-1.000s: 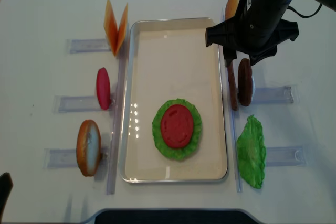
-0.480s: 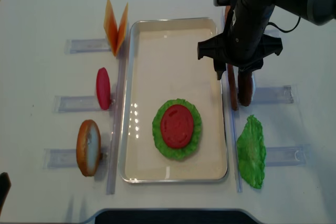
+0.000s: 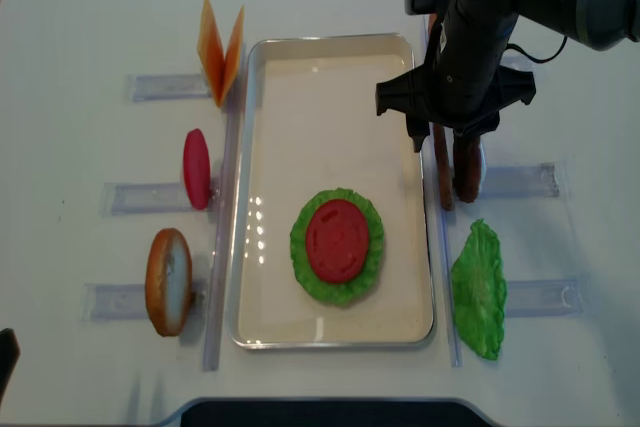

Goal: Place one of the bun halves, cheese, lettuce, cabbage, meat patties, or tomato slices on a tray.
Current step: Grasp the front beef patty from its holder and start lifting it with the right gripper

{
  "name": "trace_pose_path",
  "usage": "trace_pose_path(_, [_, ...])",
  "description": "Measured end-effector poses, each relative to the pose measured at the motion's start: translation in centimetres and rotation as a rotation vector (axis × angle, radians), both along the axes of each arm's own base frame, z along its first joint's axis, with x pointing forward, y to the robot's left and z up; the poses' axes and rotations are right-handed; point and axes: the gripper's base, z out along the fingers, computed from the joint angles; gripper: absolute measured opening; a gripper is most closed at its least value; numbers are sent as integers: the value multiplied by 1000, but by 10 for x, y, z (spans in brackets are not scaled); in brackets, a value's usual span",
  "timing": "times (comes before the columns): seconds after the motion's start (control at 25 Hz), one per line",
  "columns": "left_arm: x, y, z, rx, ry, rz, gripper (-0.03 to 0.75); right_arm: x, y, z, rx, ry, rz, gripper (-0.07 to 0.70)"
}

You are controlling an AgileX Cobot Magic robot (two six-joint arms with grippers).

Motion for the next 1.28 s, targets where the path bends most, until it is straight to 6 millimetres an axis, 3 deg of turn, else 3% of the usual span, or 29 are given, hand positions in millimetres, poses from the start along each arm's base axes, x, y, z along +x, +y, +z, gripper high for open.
trace_pose_path(0.4, [0,0,0,0,0,0,153,0,0,0,-1,-1,0,423])
trace_pose_path(0.64, [0,0,0,0,0,0,119,3,2,-14,-24,34,2,423])
trace_pose_path(0.88, [0,0,0,0,0,0,108,3,2,-15,-28,40,3,413])
trace_pose_path(1.0, [0,0,0,0,0,0,105,3,1,-16,-35,46,6,362])
trace_pose_path(1.28, [0,0,0,0,0,0,100,4,-3,-16,-89,34,15,137])
